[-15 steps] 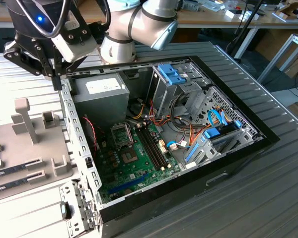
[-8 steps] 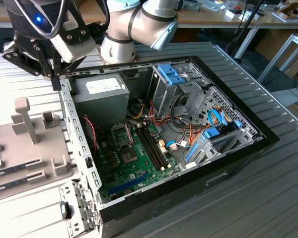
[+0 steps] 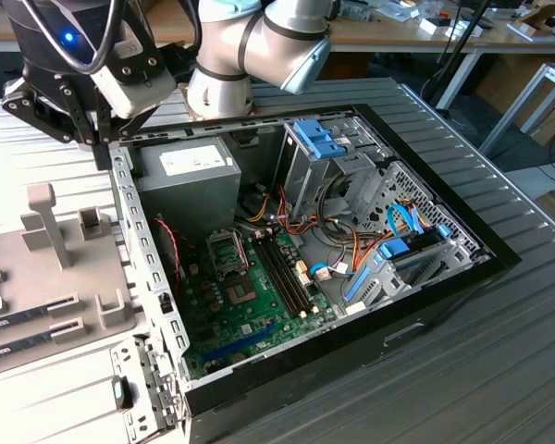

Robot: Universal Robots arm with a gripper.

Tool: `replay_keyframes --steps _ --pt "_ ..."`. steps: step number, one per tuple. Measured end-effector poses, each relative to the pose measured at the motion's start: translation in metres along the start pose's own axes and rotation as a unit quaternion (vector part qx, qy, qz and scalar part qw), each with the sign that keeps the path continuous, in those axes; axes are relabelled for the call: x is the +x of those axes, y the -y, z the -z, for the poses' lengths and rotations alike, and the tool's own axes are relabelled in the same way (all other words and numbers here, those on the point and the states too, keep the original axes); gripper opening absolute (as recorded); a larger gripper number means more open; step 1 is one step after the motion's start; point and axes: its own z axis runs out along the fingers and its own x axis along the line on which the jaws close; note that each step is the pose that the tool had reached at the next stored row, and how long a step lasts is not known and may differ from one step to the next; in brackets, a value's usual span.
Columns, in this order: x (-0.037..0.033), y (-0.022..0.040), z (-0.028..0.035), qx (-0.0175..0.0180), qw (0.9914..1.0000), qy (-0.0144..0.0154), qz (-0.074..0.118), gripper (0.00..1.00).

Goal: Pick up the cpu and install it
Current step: 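Reach for the cpu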

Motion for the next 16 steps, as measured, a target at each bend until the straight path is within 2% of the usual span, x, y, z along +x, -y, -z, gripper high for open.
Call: replay_keyframes --steps 16 --pt "0.0015 0.0001 -0.0014 0.0000 1.00000 0.0000 0.000 0.10"
